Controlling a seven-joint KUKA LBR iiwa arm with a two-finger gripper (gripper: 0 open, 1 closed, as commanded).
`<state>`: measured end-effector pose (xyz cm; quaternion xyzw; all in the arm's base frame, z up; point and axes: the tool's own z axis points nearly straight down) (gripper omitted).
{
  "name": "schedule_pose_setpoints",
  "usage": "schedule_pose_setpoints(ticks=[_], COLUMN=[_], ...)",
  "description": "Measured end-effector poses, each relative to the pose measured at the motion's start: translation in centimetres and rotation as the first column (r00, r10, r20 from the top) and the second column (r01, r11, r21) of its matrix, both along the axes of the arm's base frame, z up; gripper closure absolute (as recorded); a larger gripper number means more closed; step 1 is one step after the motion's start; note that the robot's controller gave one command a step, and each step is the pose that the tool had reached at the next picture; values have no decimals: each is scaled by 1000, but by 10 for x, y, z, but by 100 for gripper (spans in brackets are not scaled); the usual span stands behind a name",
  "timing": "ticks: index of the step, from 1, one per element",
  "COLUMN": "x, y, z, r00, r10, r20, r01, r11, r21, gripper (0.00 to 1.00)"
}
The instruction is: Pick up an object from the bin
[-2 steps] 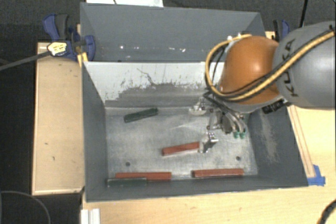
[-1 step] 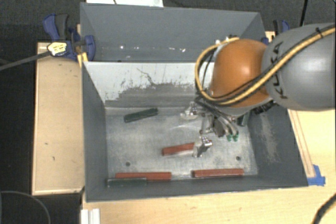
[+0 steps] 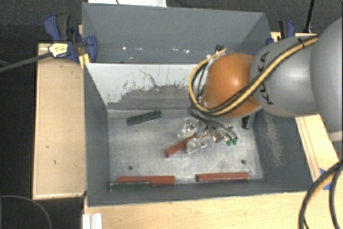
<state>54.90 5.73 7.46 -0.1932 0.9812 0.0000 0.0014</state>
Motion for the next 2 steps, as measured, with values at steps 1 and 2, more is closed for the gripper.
schedule_pose_setpoints(ticks=[1, 2], x=[0, -7], y=[0, -9], z=[0, 161], r00=[1000, 1000], r10=[-1, 19], r20=[0, 7], r01=[1, -19], r11=[1000, 1000], r21=[0, 0], gripper=[100, 100])
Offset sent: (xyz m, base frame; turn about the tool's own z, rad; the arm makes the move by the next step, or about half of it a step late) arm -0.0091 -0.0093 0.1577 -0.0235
